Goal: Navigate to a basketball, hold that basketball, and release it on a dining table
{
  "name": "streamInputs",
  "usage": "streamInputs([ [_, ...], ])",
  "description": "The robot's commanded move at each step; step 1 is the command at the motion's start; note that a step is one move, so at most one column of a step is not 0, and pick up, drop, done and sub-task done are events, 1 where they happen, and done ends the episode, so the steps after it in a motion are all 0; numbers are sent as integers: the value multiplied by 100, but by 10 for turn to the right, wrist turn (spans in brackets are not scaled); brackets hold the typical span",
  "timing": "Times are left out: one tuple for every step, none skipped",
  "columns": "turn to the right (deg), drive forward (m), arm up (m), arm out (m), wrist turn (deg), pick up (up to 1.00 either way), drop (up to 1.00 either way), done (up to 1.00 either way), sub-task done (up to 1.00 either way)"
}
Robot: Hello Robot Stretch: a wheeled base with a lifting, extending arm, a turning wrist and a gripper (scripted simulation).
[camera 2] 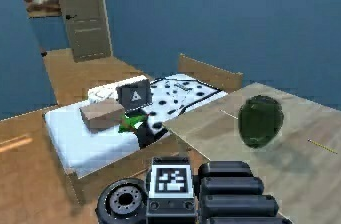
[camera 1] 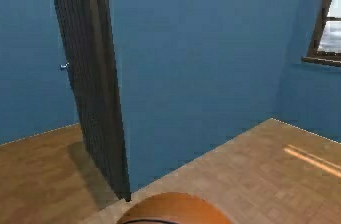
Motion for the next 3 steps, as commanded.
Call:
streamInputs([
  [-450,0,0,0,0,0,0,0,0],
  [-450,0,0,0,0,0,0,0,0],
  [-450,0,0,0,0,0,0,0,0],
])
